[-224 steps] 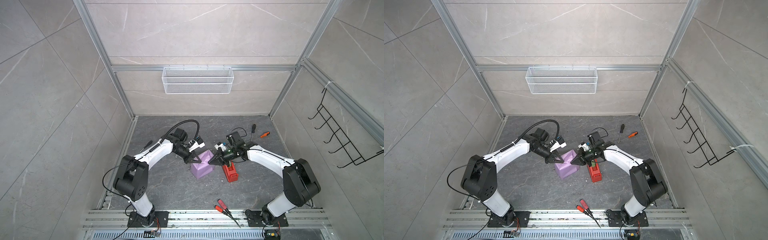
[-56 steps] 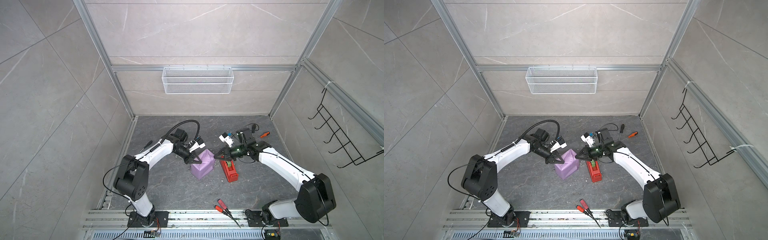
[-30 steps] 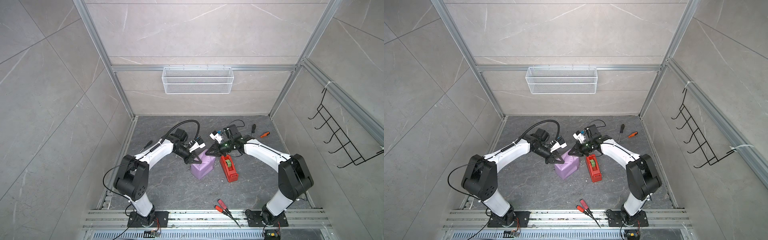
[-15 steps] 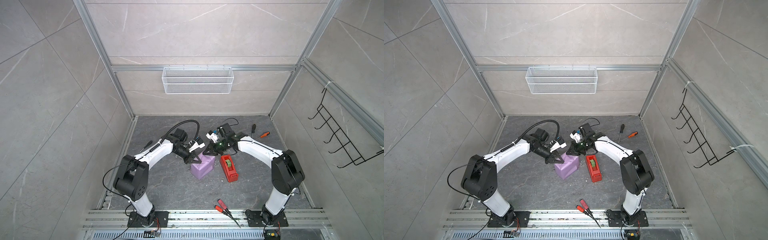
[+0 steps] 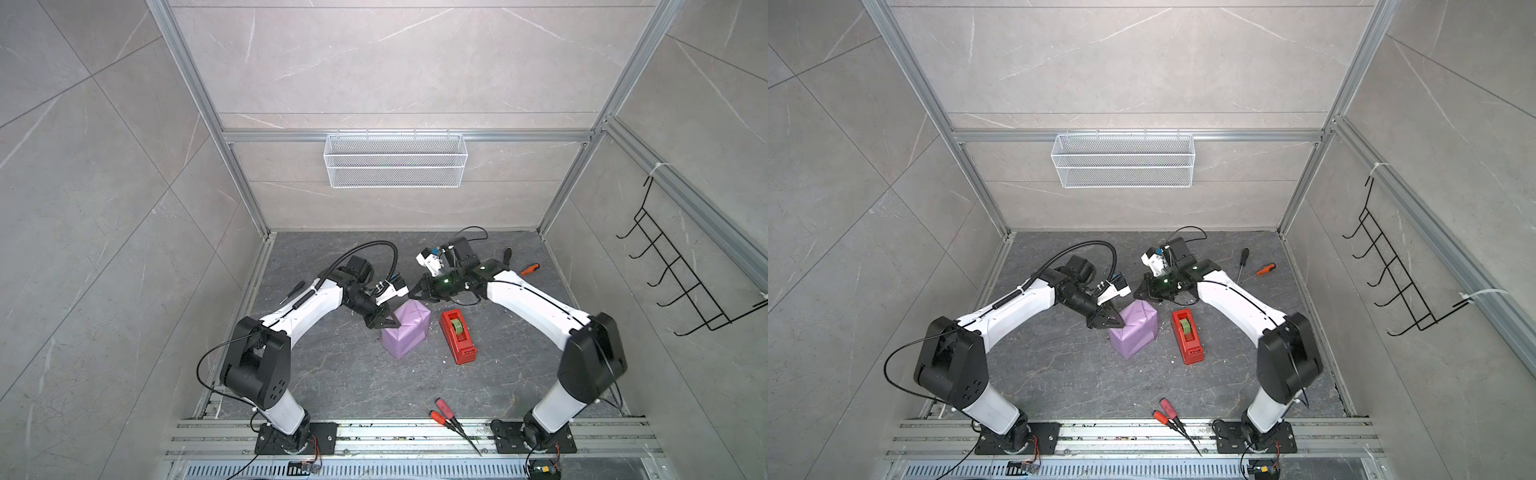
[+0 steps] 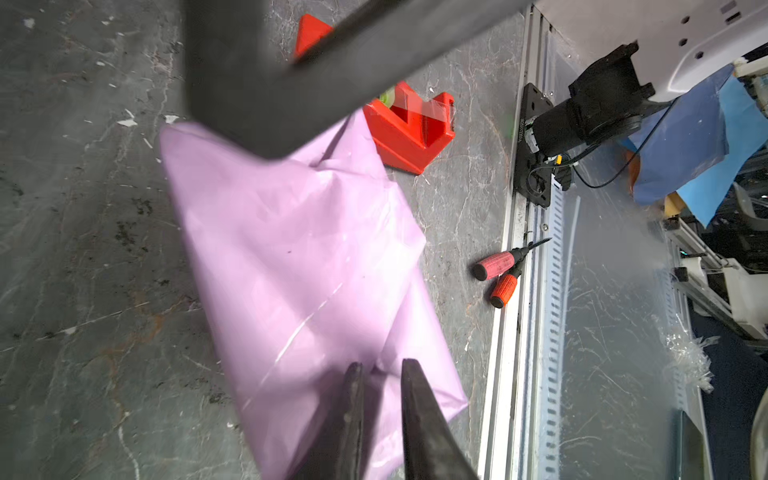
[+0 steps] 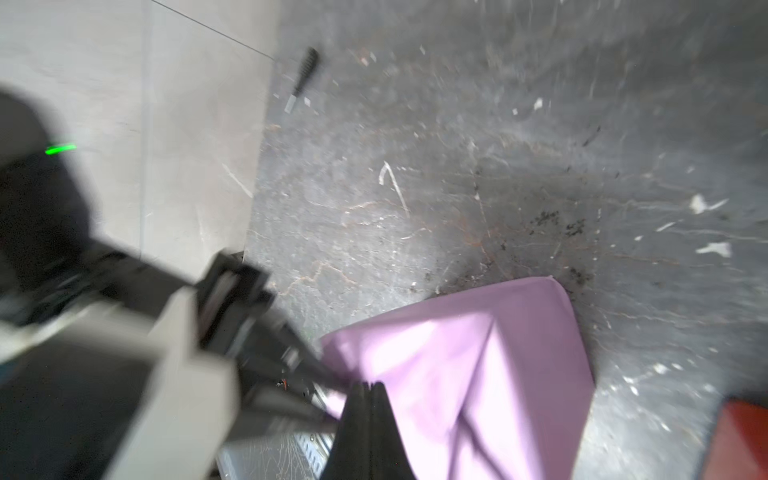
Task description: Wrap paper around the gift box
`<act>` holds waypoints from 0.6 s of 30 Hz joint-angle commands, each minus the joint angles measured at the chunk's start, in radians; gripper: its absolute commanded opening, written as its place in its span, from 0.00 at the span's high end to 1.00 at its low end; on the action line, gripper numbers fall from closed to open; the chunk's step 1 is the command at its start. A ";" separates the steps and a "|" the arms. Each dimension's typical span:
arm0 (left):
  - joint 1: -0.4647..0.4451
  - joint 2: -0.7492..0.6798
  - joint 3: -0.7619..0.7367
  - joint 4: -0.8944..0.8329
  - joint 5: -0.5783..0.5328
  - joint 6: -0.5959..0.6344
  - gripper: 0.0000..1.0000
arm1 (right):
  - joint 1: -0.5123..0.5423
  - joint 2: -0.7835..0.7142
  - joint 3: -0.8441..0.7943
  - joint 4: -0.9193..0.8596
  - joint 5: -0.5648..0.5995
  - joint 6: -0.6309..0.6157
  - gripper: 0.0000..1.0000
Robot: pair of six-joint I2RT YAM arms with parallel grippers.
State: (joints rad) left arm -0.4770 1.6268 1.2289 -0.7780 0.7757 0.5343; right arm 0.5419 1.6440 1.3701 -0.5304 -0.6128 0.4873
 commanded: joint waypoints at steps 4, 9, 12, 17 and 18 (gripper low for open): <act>0.095 -0.083 0.114 -0.101 0.027 0.001 0.73 | 0.026 -0.234 -0.228 -0.035 0.089 -0.006 1.00; 0.210 -0.115 0.079 -0.062 0.048 -0.044 0.71 | 0.066 -0.270 -0.314 -0.033 0.151 0.024 1.00; 0.271 -0.144 0.008 0.008 0.048 -0.089 0.67 | 0.100 -0.226 -0.314 0.011 0.165 0.037 1.00; 0.340 -0.165 -0.045 0.039 0.037 -0.107 0.62 | 0.155 -0.095 -0.190 0.031 0.244 0.051 1.00; 0.347 -0.169 -0.053 0.047 0.031 -0.106 0.61 | 0.159 -0.077 -0.174 0.046 0.259 0.053 1.00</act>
State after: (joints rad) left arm -0.1455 1.4967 1.1816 -0.7692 0.7895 0.4526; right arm 0.6830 1.5303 1.1305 -0.5343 -0.4267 0.5228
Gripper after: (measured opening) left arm 0.384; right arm 0.033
